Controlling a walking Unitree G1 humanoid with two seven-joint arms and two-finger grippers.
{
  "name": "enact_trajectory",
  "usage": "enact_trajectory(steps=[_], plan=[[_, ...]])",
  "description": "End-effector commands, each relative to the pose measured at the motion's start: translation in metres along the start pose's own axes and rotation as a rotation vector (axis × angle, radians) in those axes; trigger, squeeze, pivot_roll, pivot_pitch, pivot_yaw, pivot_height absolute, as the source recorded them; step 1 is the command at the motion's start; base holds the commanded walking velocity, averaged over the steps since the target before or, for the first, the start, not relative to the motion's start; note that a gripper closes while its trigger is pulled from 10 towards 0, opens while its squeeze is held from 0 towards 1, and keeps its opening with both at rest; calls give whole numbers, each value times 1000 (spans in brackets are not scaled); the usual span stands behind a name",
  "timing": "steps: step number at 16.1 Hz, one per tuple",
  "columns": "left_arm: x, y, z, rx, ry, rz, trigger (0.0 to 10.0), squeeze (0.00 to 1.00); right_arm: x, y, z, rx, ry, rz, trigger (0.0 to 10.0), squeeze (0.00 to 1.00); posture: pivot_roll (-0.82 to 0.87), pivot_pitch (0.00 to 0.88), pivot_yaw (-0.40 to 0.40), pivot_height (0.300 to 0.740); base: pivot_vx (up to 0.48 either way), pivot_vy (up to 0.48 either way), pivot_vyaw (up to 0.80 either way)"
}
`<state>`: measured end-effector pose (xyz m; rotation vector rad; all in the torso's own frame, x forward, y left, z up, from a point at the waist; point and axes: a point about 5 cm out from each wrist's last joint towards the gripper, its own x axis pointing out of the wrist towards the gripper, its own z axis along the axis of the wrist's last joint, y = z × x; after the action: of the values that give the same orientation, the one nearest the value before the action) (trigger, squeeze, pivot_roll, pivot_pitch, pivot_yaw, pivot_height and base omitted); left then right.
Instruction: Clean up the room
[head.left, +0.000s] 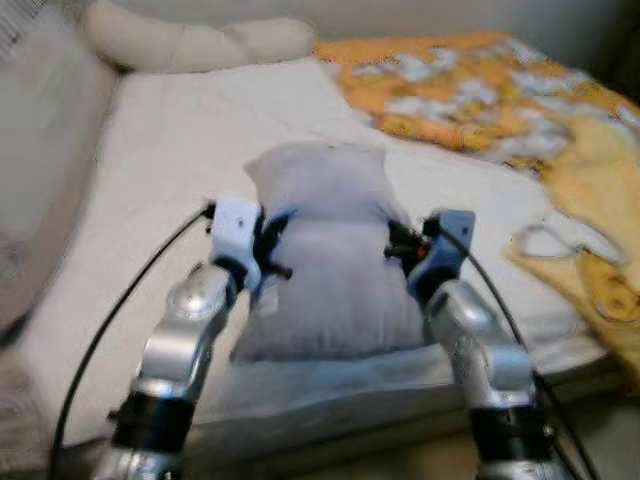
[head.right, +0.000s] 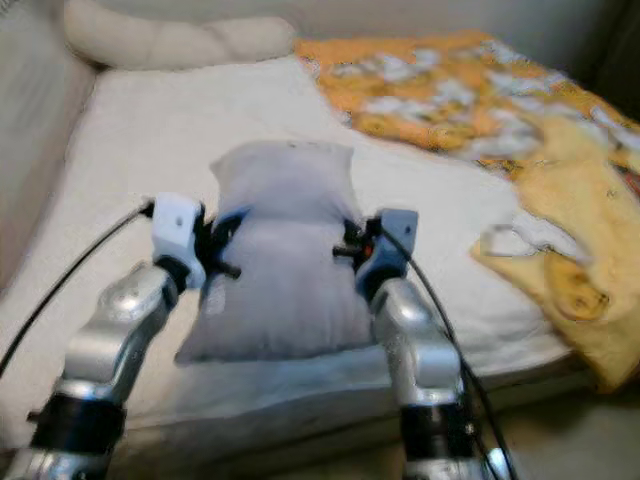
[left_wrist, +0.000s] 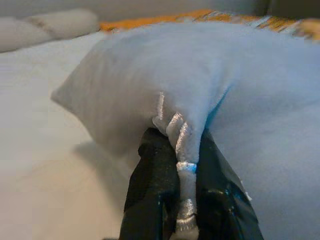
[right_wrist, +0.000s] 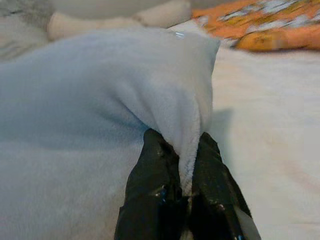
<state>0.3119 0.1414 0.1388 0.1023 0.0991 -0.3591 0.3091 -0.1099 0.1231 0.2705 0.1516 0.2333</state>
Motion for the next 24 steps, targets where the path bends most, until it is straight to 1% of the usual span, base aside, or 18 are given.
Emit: enact_trajectory(steps=[1,2,3,5,6,9,11,14,17,20,23,24], plan=[[-3,9,11,15,-42,49,10000,0,-6,-13,9,-16,-43,-63,10000,0,100,0,13,740,0,349,0],[-4,9,12,19,-42,49,10000,0,-7,-14,8,-4,-42,-67,10000,0,124,0,4,740,0,349,0],[-10,13,12,27,-39,66,10000,0,-13,-15,4,17,-39,-84,10000,0,144,0,-7,740,0,349,0],[-12,16,9,20,-33,84,10000,0,-15,-15,5,24,-48,-101,10000,0,136,0,-6,740,0,345,0],[-11,16,9,11,-31,89,10000,0,-13,-17,6,25,-48,-105,10000,0,122,0,2,740,0,345,0],[-3,12,11,8,-36,71,10000,0,-6,-17,11,-17,-48,-73,10000,0,93,0,12,740,0,346,0],[0,11,12,2,-39,73,10000,0,-5,-18,12,-30,-47,-66,10000,0,78,0,13,740,0,322,0],[2,8,9,-2,-44,72,10000,0,-2,-23,12,-20,-43,-77,10000,0,57,0,16,740,0,0,0],[1,7,8,-14,-54,75,10000,0,-1,-22,9,18,-37,-61,10000,0,60,0,13,740,0,0,0],[1,9,9,-18,-58,87,10000,0,1,-20,6,20,-28,-55,10000,0,64,0,14,740,0,0,0],[0,10,8,-21,-55,95,10000,0,3,-19,4,11,-14,-34,10000,0,63,0,12,740,291,0,0],[0,10,8,-22,-57,100,10000,0,4,-19,3,13,-10,-29,10000,0,65,0,8,740,311,0,519]])
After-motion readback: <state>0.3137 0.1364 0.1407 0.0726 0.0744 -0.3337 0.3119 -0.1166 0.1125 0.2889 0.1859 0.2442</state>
